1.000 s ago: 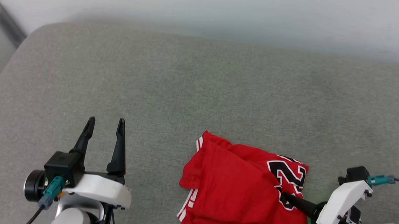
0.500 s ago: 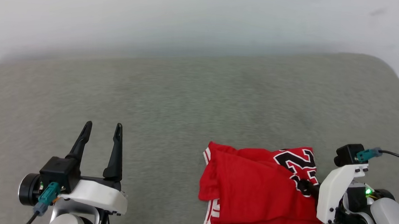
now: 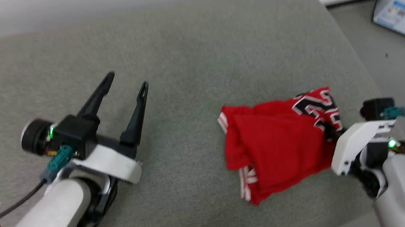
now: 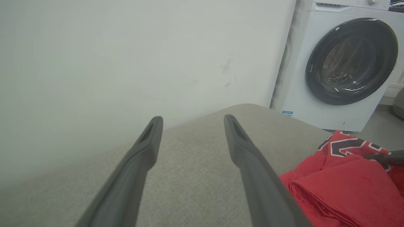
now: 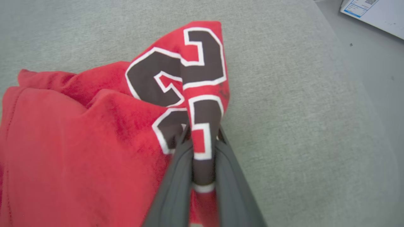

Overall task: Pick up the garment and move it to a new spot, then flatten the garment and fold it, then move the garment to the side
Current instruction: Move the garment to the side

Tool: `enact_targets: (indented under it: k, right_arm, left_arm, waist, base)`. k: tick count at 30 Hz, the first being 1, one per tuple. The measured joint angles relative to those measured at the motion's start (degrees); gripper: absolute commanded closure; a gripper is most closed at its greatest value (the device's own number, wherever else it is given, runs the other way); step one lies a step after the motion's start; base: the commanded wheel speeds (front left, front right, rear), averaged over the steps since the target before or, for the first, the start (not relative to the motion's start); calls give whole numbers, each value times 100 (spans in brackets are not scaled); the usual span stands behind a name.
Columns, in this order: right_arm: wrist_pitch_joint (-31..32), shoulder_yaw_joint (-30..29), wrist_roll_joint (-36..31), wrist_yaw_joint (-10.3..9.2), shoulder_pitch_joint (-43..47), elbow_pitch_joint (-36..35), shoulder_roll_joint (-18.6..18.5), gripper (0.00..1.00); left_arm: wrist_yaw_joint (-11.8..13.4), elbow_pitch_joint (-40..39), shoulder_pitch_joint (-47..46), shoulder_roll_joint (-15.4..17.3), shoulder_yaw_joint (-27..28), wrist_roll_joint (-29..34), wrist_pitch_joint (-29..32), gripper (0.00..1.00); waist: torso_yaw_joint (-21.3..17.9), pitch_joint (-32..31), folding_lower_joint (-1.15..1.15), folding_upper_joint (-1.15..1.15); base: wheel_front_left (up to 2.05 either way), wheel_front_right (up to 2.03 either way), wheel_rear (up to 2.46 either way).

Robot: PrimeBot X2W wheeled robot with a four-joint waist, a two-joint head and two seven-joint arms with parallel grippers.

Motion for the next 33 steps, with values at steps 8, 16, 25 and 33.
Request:
enact_targets:
  k: [8, 16, 25, 33]
  right_arm:
    - [-987, -665, -499, 0, -1200, 1011, -249, 100]
    - [-1863, -1496, -1010, 1, -1986, 1811, -632, 98]
    - [-2958, -2383, -1822, 1, -2260, 2717, -527, 0]
    - [-3100, -2829, -2232, 1, -1809, 2186, -367, 0]
  left_arm:
    - [-183, -289, -876, 96, -182, 303, 439, 0]
    - [-240, -470, -1307, 180, -211, 453, 625, 0]
    - [-189, -431, -1427, 230, -145, 486, 592, 0]
    - [26, -77, -890, 86, 30, 204, 124, 0]
  waist:
    - [-221, 1108, 0, 0]
    - [-102, 1875, 0, 0]
    - [140, 2174, 1, 0]
    - [207, 1576, 0, 0]
  base:
    - [0, 0, 0]
    - [0, 0, 0]
    - [0, 0, 0]
    - [0, 0, 0]
